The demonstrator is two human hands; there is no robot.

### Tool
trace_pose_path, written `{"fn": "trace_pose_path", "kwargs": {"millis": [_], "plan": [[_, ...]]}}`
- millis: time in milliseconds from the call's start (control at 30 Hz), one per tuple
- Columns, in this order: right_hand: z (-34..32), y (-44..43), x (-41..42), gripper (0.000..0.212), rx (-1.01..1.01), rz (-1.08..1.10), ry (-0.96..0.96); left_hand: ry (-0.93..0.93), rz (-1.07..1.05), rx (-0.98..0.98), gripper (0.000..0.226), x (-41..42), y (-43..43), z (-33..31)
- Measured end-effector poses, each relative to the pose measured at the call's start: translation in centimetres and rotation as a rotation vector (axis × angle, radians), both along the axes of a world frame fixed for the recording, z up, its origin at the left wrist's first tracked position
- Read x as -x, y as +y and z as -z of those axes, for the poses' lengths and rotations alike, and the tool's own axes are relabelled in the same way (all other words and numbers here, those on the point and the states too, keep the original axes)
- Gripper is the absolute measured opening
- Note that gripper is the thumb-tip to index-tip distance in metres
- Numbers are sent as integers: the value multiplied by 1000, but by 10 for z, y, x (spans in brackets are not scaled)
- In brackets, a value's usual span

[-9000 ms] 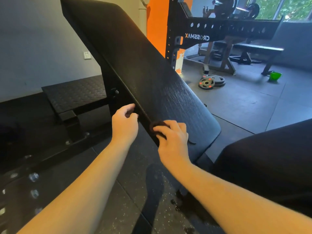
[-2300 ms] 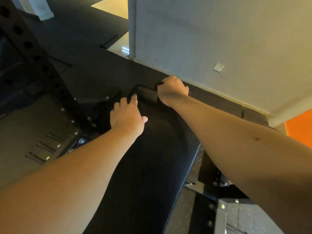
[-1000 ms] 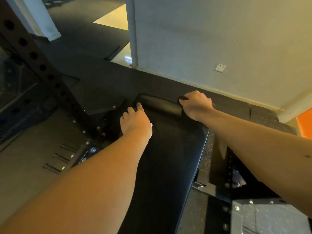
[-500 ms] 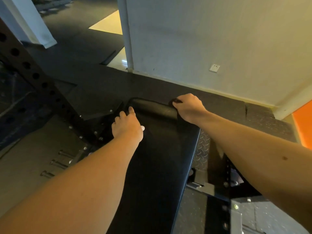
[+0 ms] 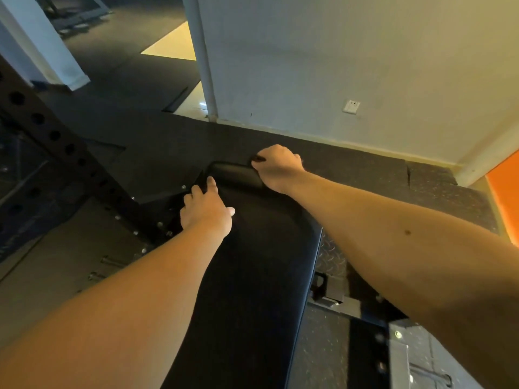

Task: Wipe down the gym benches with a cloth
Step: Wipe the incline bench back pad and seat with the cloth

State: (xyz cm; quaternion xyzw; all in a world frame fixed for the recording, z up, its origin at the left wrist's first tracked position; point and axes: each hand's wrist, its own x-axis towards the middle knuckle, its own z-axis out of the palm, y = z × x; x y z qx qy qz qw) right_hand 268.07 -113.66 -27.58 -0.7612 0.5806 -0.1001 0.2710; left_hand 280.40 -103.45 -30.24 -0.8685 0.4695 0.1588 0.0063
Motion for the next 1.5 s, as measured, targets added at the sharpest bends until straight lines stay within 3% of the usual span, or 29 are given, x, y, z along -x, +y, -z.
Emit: {"fn": "trace_pose_path", "kwargs": {"millis": [267, 367, 533, 800, 900, 1033, 1167, 1367, 1500], "plan": [[4, 3, 72, 23, -2, 156, 126, 38, 56, 253, 66, 40, 24, -10], [0, 0, 38, 22, 21, 172, 174, 70, 121, 218, 79, 64, 35, -6], [-4, 3, -8, 22, 61, -65, 97, 87, 137, 97, 102, 83, 37, 7], [15, 8, 98, 25, -26, 134, -44, -3, 158, 98, 104, 92, 40, 21], [16, 7, 90, 25, -45, 190, -68, -7, 151, 85, 105, 97, 37, 21], [9, 1, 58, 20, -22, 99, 59, -25, 150, 72, 105, 97, 36, 23], [21, 4, 81, 15, -75, 137, -123, -47, 149, 52, 106, 97, 34, 26], [50, 53, 103, 42, -107, 582, -735, -70, 148, 84, 105, 100, 37, 24], [54, 84, 102, 48, -115, 757, -792, -48, 173, 171, 96, 105, 46, 23]]}}
